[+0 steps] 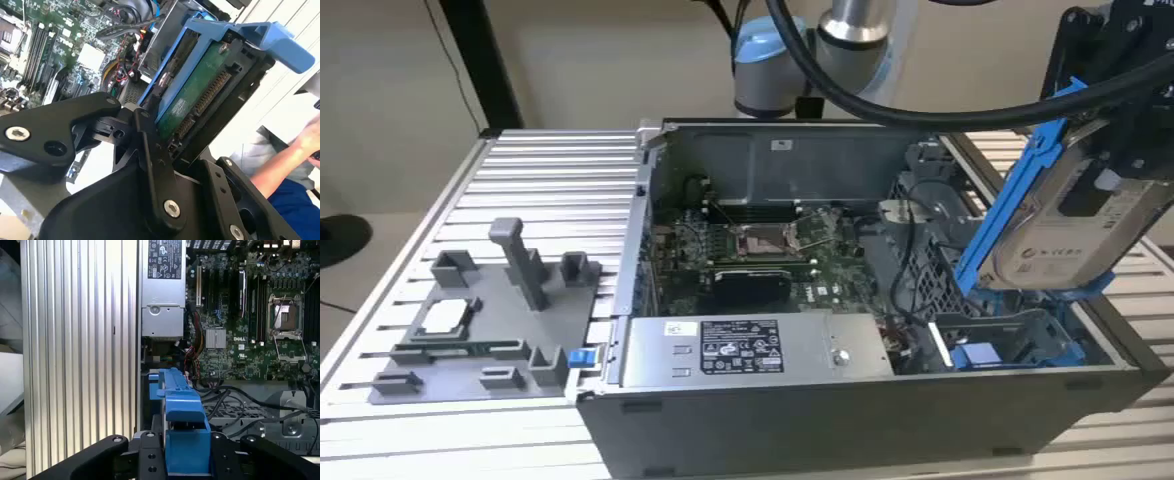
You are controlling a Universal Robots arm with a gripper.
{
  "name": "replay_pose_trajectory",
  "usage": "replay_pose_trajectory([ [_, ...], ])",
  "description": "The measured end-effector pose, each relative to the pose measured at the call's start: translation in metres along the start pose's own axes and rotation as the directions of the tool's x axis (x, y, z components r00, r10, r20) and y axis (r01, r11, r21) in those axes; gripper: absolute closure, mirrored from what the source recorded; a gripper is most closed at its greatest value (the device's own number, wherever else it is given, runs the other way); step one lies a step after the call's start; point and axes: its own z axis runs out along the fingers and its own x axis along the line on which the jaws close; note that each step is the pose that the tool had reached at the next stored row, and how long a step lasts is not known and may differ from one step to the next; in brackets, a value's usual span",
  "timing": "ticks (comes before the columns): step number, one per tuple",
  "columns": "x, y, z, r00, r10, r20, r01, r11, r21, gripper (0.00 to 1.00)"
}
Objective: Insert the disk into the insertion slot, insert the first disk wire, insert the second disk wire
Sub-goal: 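Insert the disk into the insertion slot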
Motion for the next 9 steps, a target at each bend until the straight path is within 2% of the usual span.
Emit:
replay_pose_trajectory([
  [9, 0.0000, 0.0000, 0.0000, 1.0000, 0.000, 0.0000, 0.000, 1.0000, 0.0000, 1.00],
])
